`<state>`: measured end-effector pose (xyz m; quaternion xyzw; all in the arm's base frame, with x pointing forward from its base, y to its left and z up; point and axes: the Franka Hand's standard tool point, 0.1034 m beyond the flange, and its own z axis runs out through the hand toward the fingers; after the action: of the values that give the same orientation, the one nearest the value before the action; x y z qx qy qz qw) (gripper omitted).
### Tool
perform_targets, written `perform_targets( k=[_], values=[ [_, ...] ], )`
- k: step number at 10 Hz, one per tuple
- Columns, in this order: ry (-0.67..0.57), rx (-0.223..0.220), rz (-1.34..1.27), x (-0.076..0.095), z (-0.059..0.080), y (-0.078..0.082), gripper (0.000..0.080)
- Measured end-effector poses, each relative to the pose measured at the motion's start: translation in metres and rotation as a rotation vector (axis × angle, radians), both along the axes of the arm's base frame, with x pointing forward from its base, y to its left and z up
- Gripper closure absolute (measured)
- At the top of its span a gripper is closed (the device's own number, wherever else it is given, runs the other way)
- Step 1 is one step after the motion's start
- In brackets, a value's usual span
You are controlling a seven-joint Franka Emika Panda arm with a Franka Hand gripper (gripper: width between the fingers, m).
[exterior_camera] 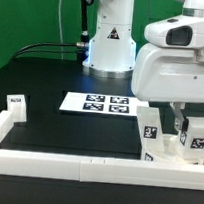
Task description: Assemble stool
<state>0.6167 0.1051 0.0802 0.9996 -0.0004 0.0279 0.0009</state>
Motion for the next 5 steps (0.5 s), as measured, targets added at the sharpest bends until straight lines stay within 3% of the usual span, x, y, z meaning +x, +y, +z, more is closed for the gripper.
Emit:
perform_targets(
  k=[2,5],
  values=[
    [0.002,0.017,-0.271,-0.0012,-0.0006,0.0018,0.0466],
    [0.011,0.086,-0.751,-0.0063,-0.0019,-0.0024,0.0466]
  ],
)
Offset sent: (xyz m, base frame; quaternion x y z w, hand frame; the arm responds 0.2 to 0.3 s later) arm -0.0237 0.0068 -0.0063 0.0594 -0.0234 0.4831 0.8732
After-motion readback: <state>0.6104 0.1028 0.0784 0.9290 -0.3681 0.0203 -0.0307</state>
